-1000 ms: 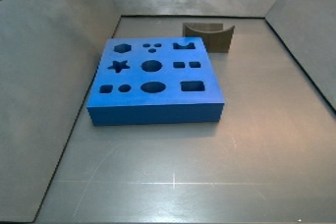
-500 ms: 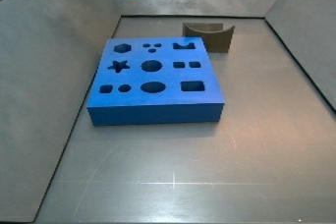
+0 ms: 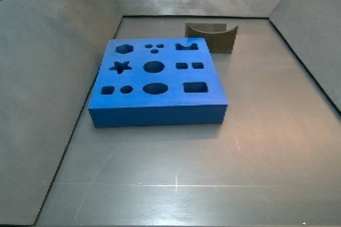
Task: Pick up the arch object. Move up. Rotate the arch object. Move to above the board. Insert the arch object.
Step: Rotate the arch object.
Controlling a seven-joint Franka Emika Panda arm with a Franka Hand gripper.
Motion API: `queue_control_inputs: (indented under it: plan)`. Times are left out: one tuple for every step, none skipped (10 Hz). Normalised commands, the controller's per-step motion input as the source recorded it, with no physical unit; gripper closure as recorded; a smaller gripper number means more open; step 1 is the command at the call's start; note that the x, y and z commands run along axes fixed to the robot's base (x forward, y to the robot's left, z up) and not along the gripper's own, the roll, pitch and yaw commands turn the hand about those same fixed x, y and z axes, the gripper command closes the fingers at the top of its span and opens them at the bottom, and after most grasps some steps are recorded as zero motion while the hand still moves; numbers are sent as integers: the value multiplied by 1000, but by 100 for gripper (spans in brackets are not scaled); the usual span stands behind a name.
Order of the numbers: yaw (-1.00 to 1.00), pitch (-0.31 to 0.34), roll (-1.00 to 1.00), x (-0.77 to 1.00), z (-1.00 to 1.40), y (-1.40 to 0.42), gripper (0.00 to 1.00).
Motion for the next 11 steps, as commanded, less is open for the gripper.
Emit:
queue_control_inputs:
  plan:
    - [-1000,5,0,23,-11,13,100]
    - [-1000,5,-1,23,-11,13,100]
    - [-1000,7,-1,23,-12,13,100]
    - [-1000,8,-1,23,-12,13,100]
    - [-1000,0,0,0,0,0,100]
    - [-1000,0,0,0,0,0,100]
    - [-1000,0,0,0,0,1,100]
    - [-1000,0,0,0,-1,3,100]
    - [-1000,0,0,-1,-2,5,100]
    - [-1000,0,0,0,-2,7,100]
    - [-1000,1,0,1,-3,8,100]
